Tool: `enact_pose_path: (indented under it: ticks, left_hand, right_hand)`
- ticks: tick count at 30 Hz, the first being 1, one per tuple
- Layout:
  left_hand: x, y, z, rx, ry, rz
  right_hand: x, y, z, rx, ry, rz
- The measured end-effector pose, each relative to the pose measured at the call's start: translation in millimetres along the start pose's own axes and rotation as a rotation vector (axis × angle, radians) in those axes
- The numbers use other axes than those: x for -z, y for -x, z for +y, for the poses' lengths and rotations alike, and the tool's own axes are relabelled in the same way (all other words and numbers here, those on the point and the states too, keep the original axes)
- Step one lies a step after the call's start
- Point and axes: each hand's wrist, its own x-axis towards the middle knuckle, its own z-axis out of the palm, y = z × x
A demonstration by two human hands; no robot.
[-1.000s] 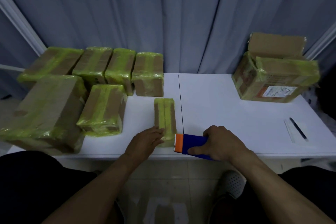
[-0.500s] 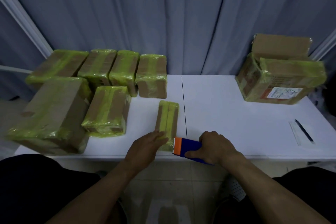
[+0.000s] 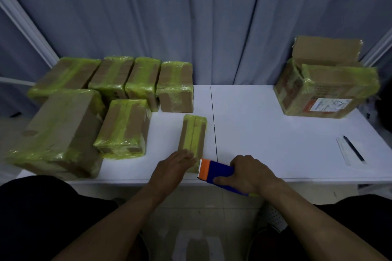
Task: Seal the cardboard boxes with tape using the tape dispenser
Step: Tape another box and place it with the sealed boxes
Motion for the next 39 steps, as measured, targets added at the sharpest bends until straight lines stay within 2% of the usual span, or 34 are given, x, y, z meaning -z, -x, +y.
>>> enact_pose_path:
  ticks: [8, 11, 13, 24, 30, 34, 39]
  left_hand:
    - [-4, -3, -11, -0.024, 0.027, -0.001]
    - [0, -5, -9, 0.036, 0.059, 0.005]
    - [-2, -4, -6, 0.074, 0.028, -0.012]
    - [5, -7, 1, -0.002, -0.077, -0.065]
    - [7, -5, -13, 0.065, 0.038, -0.023]
    - [15, -3, -27, 0.064, 0.141, -0.061]
    - [14, 2, -25, 0.065, 0.135, -0.086]
  right_hand:
    - [10, 18, 14, 0.022, -0.068, 0.031]
    - [15, 19, 30, -0.01, -0.088, 0.063]
    - [12, 19, 31, -0.016, -0.06, 0.061]
    - [2, -1, 27, -0.054, 0.043, 0.021]
    - [3, -11, 18, -0.047, 0.035, -0.016]
    - [0, -17, 11, -0.041, 0.025, -0.033]
    - [-11, -28, -3, -0.038, 0.097, -0.026]
